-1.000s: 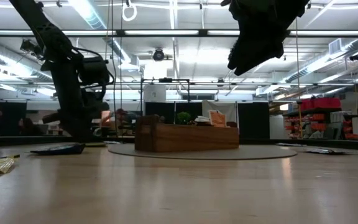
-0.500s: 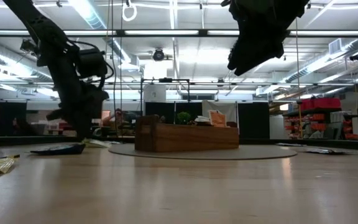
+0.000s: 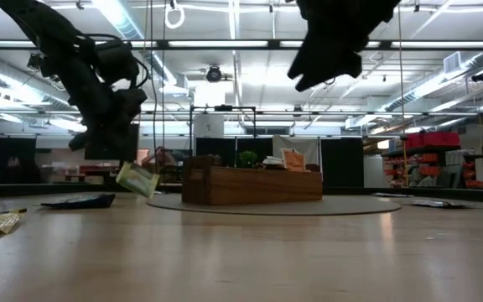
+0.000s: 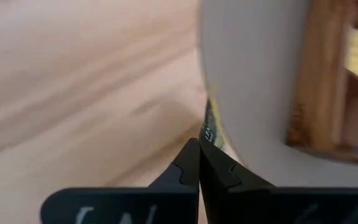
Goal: Pick & Place Tea
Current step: Put the yellow tea bag into the middle section of the wooden organizer
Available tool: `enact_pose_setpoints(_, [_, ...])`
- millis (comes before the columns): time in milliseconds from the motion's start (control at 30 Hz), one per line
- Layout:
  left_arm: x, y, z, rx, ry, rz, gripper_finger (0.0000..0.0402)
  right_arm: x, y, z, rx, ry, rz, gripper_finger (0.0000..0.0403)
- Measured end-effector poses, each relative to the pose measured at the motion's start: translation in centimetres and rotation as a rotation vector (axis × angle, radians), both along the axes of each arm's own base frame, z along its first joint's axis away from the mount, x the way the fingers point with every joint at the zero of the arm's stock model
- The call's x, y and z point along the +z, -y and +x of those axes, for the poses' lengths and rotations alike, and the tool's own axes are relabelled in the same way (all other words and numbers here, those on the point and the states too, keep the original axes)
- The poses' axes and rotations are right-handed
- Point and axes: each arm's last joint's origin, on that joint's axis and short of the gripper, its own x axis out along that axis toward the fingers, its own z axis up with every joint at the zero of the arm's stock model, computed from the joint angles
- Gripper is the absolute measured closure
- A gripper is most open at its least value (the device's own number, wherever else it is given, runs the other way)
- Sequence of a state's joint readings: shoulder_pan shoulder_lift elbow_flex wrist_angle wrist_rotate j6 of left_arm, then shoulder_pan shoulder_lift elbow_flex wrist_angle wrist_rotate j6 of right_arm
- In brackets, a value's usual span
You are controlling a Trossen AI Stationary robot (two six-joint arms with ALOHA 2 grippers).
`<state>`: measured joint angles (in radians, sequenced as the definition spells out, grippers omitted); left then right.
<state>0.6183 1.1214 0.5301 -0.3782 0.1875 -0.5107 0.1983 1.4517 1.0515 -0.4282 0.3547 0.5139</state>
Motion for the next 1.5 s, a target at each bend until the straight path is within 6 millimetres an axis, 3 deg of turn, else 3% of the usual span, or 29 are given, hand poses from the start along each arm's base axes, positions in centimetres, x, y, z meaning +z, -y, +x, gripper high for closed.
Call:
enact_pose_setpoints(267, [0.2, 2.1, 1.3, -0.089, 0.023, -0.022, 0.0401, 0.9, 2.4, 1.3, 0.076, 0.105, -0.011, 0.0206])
enact_pose_setpoints(500, [0.3, 3.7, 2.2, -0.133, 0.035, -0.044, 0.0401, 0.0, 5.0, 3.0, 0.155, 0.148, 0.096, 0.0206])
enact_pose_setpoints(833, [3.0, 5.5, 4.3, -0.207, 0.141, -0.036, 0.0401, -0.7, 5.7, 6.1, 0.254, 0.181, 0.1, 0.0206])
enact_pose_setpoints(1200, [3.0, 7.7, 4.7, -0.287, 0.143, -0.062, 0.0401, -0.7, 6.1, 11.4, 0.389, 0.134, 0.03, 0.0206])
enact_pose_setpoints(1500, [4.1, 9.0, 5.0, -0.331, 0.231, -0.052, 0.0401, -1.2, 7.0, 12.4, 0.46, 0.123, 0.068, 0.0206])
